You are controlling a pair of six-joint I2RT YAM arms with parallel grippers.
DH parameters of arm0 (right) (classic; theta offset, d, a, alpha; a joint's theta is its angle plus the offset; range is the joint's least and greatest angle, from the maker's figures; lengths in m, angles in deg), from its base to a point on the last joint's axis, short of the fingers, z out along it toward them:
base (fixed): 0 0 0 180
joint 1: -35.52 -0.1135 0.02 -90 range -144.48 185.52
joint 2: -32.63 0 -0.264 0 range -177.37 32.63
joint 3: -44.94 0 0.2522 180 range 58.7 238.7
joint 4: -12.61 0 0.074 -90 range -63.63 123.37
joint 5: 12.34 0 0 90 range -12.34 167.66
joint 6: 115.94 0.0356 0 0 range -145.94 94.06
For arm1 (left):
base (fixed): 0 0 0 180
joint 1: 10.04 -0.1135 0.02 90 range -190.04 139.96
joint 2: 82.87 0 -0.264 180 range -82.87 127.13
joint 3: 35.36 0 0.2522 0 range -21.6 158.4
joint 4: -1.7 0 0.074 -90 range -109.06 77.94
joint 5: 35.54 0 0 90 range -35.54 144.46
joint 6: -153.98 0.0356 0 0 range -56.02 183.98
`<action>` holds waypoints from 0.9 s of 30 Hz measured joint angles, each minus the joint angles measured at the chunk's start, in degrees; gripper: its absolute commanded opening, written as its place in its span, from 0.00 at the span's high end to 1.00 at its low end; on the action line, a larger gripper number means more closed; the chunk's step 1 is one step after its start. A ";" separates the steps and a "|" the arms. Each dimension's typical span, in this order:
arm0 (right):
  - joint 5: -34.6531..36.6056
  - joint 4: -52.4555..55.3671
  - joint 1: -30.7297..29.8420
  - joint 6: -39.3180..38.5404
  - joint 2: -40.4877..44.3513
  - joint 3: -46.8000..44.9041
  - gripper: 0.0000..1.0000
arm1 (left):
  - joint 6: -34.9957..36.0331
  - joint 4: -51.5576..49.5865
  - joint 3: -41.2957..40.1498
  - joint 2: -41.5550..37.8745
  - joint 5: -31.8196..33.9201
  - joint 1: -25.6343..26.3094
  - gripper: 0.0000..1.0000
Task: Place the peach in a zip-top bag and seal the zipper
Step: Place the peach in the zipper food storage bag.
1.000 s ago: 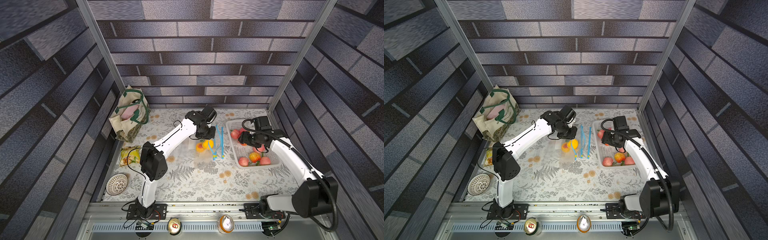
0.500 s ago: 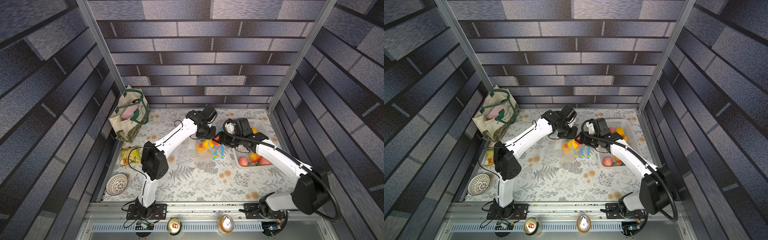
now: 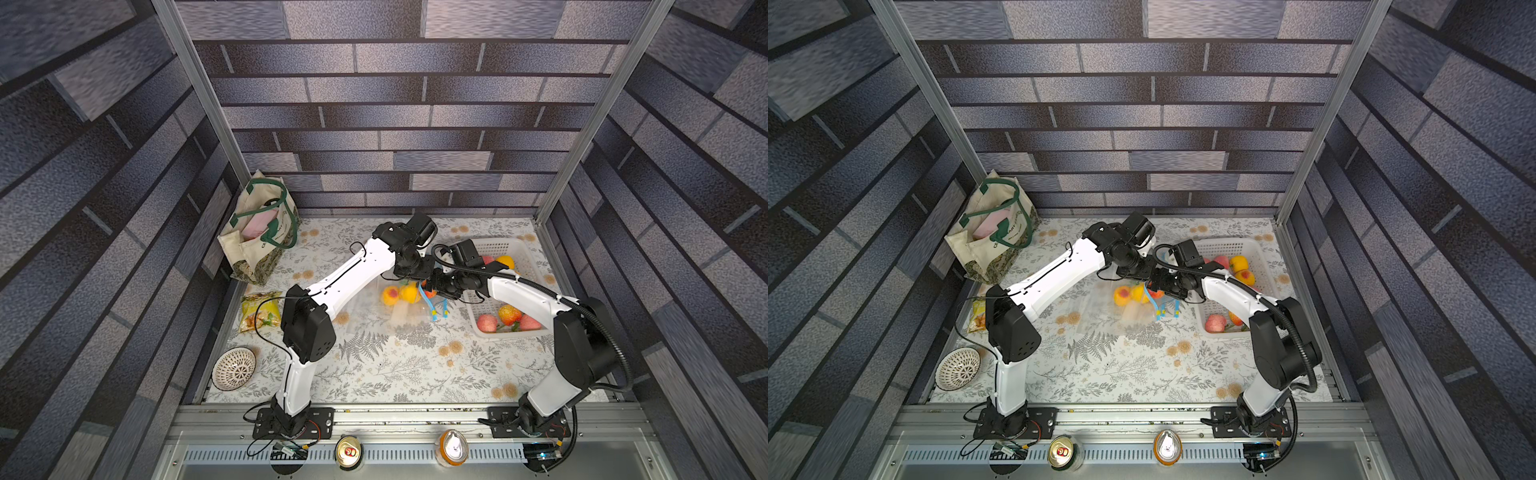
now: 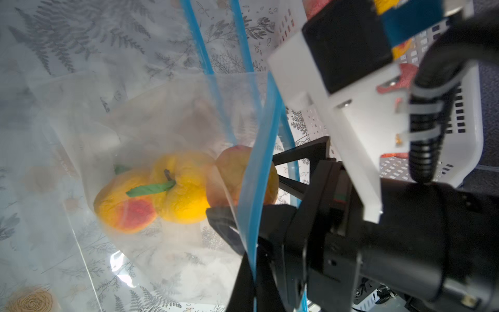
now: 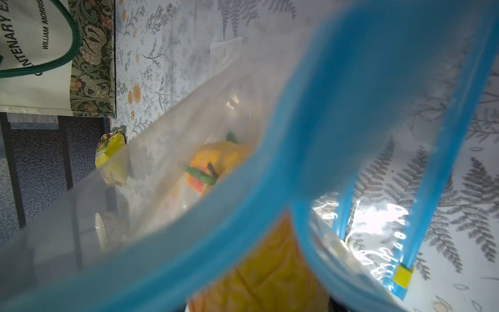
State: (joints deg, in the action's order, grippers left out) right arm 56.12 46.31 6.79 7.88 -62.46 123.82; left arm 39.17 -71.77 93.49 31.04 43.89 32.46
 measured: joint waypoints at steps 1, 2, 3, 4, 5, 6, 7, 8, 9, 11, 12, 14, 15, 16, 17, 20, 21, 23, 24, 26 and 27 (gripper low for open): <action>0.00 -0.04 -0.09 0.02 -0.04 0.24 0.11 | 0.00 0.07 -0.37 -0.39 0.02 -0.22 1.00; 0.00 0.02 -0.15 -0.07 0.00 0.59 0.10 | 0.00 0.13 -0.79 -0.81 0.09 -0.42 1.00; 0.02 0.09 -0.20 -0.02 0.17 0.98 0.09 | 0.00 0.17 -1.22 -1.16 -0.02 -0.68 1.00; 0.22 0.17 -0.28 -0.22 0.44 1.44 0.09 | -0.02 0.42 -1.70 -1.53 -0.35 -1.05 1.00; 0.48 0.52 -0.42 -0.42 1.01 1.86 0.09 | -0.04 0.83 -2.32 -1.88 -0.72 -1.44 1.00; 0.79 1.25 -0.42 -0.68 1.75 2.25 0.09 | -0.04 1.16 -2.93 -2.14 -1.03 -1.77 1.00; 1.22 2.05 -0.42 -1.16 2.56 2.60 0.10 | -0.07 1.51 -3.58 -2.38 -1.25 -2.03 1.00; 2.32 3.13 -0.37 -1.38 3.26 2.84 0.10 | -0.07 1.99 -3.98 -2.60 -1.88 -2.12 1.00; 2.60 3.87 -0.13 -1.51 3.76 2.95 0.10 | -0.07 2.25 -4.17 -2.78 -2.10 -2.12 1.00; 2.86 5.16 0.42 -1.77 4.81 3.30 0.11 | -0.07 2.54 -4.57 -2.89 -2.03 -2.16 1.00; 3.06 5.95 0.81 -1.86 5.55 3.39 0.12 | -0.09 2.73 -4.92 -2.86 -1.86 -2.16 1.00; 3.37 7.74 2.14 -2.19 7.32 3.63 0.13 | -0.17 2.80 -5.29 -2.82 -1.05 -2.16 1.00; 3.61 8.81 2.75 -2.49 8.35 3.78 0.14 | -0.20 2.78 -5.33 -2.80 -0.70 -2.14 1.00; 3.91 9.86 3.76 -2.86 9.64 3.82 0.14 | -0.20 2.80 -5.33 -2.75 -0.22 -2.03 1.00; 4.35 10.80 5.07 -3.10 10.80 3.82 0.14 | -0.20 2.78 -5.33 -2.73 0.15 -1.99 1.00; 7.82 13.33 11.43 -4.48 13.88 3.82 0.14 | -0.17 2.78 -5.33 -2.43 0.72 -1.68 1.00; 10.03 14.10 13.22 -5.14 14.29 3.82 0.14 | -0.17 2.80 -5.33 -2.27 0.79 -1.51 1.00; 15.13 15.43 16.39 -6.19 14.08 3.82 0.14 | -0.15 2.75 -5.29 -1.86 0.87 -1.03 1.00; 17.31 15.91 17.35 -6.69 13.49 3.80 0.14 | -0.15 2.69 -5.11 -1.60 0.96 -0.85 1.00; 20.44 16.13 18.62 -7.39 11.87 3.67 0.15 | -0.13 2.43 -4.28 -0.85 0.98 -0.52 1.00; 21.90 16.20 19.19 -7.74 10.88 3.61 0.15 | -0.11 2.29 -3.82 -0.55 1.03 -0.52 1.00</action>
State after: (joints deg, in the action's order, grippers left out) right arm 78.02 62.51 25.98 0.15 -51.57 127.43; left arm 39.06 -69.47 89.66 30.49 44.91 31.93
